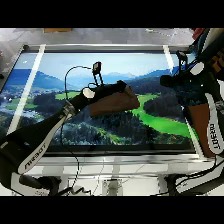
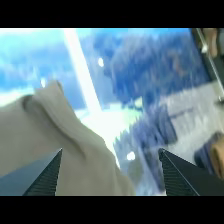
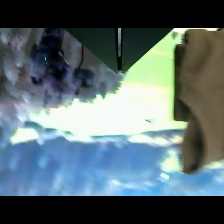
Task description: Fold the clothes and pants, and hang the long-sleeved shirts on hangers.
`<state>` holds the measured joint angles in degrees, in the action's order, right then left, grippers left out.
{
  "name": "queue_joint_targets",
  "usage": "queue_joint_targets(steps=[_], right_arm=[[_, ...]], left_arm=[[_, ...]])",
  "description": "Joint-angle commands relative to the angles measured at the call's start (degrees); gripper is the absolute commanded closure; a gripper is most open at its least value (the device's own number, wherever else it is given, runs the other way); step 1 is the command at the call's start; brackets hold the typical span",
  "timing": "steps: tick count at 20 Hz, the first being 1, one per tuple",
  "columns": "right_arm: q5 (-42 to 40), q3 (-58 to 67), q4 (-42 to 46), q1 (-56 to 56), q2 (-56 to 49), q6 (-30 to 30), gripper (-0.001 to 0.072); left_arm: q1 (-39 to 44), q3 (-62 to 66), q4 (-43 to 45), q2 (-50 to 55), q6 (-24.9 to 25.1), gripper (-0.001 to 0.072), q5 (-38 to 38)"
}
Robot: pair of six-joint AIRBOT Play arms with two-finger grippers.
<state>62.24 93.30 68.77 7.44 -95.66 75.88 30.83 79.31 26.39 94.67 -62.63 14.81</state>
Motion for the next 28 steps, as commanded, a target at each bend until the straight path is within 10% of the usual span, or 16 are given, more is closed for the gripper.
queue_joint_targets(steps=[1,4,5,6,7,12,21,22,26,28], right_arm=[[3.39,-1.92,-4.13,1.09,-4.55,-2.97,0.0698],[14.19,-2.4,-31.06,1.38,-11.04,-20.13,0.0696],[14.43,-2.38,-36.02,0.92,-12.61,-20.52,0.0573],[12.63,-2.4,-37.57,0.2,-13.57,-20.35,0.0238],[9.25,-2.43,-35.45,-0.85,-13.79,-18.25,0.0091],[-2.89,-2.36,-20.52,-4.98,-14.53,0.35,0.008],[1.49,-2.19,-27.12,-11.8,-20.65,-3.78,0.0092],[0.46,-1.97,-27.17,-12.98,-20.63,-5.07,0.0132],[-1.55,-0.07,-26.77,-16.59,-20.55,-6.62,0.0701],[-1.6,1.77,-26.58,-16.81,-20.0,-6.51,0.0696]], left_arm=[[-2.75,0.0,0.13,-2.95,0.02,0.0004,-0.37],[-5.81,0.0,0.13,-5.35,0.02,0.0004,2.45],[-6.64,-0.02,0.13,-5.97,0.02,0.0005,3.48],[-7.28,-0.02,0.13,-6.45,0.02,0.0005,4.31],[-7.82,-0.02,0.13,-6.78,0.02,0.0005,5.18],[-8.79,-0.02,0.15,-7.06,0.02,0.0005,9.6],[-8.79,-0.02,21.05,-7.13,0.02,0.0005,10.14],[-8.79,-0.02,24.26,-7.21,0.02,0.0005,10.21],[-9.25,-0.02,35.76,-8.83,0.0,0.0006,15.13],[-10.34,-0.02,41.48,-10.91,0.0,0.001,20.44]])
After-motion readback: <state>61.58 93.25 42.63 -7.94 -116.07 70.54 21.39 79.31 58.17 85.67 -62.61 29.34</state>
